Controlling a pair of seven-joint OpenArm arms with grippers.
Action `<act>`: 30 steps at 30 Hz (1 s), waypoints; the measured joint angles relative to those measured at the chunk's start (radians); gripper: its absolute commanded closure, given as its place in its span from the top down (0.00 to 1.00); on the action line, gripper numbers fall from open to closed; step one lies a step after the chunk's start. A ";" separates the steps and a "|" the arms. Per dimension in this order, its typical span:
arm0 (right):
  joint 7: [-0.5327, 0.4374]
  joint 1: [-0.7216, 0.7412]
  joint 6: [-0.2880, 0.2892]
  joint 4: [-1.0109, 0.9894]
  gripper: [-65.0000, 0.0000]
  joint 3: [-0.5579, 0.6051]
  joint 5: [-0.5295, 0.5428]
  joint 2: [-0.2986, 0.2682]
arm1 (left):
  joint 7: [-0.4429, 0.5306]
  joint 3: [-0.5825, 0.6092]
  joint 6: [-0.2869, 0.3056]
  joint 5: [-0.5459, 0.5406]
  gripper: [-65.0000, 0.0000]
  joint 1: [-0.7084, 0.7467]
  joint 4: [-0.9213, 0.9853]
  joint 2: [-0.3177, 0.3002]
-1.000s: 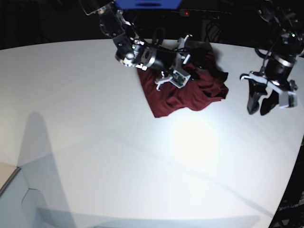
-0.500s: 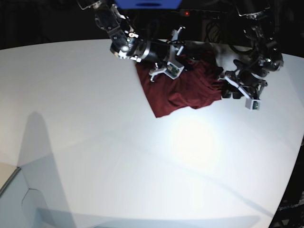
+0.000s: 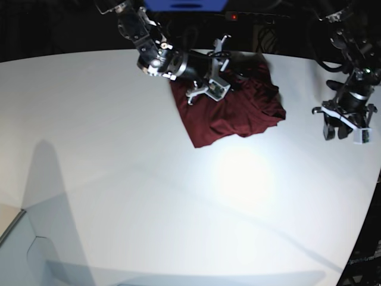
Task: Layout the t-shirt on the table in an organized manner, then fold the t-shirt properly
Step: 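Grasp the bundle edge with the left gripper and pull it flat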
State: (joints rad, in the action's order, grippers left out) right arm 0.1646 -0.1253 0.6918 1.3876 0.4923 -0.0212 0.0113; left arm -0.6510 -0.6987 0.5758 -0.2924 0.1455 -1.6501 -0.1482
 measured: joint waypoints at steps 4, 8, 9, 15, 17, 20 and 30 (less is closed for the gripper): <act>0.000 0.006 0.000 0.000 0.30 0.000 0.000 0.000 | -0.006 0.106 -0.003 -0.056 0.36 0.014 -0.042 0.045; 0.003 0.005 0.000 0.000 0.30 0.002 0.000 0.000 | -0.120 0.232 0.008 -0.037 0.36 0.027 -0.054 0.089; 0.003 0.006 0.000 0.000 0.30 0.002 0.000 0.000 | -0.137 0.240 0.008 -0.025 0.36 0.029 -0.061 0.093; 0.003 0.008 0.000 0.000 0.30 0.002 0.000 0.000 | -0.152 0.238 0.004 0.022 0.36 0.100 -0.085 0.077; 0.003 0.008 0.000 0.000 0.30 0.002 0.000 0.000 | -0.151 0.240 0.005 0.023 0.36 0.098 -0.067 0.057; 0.002 0.008 0.000 0.000 0.30 0.002 0.001 0.000 | -0.134 0.238 0.000 0.026 0.36 0.049 0.033 0.043; 0.003 0.008 0.000 -0.001 0.30 0.004 0.000 0.000 | 0.028 0.243 0.006 0.035 0.36 -0.066 0.278 0.029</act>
State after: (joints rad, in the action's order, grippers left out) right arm 0.1673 -0.1173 0.6914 1.3869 0.4961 -0.0212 0.0109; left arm -0.6228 -0.4553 0.5823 -0.2569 0.0799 -1.3716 -0.1188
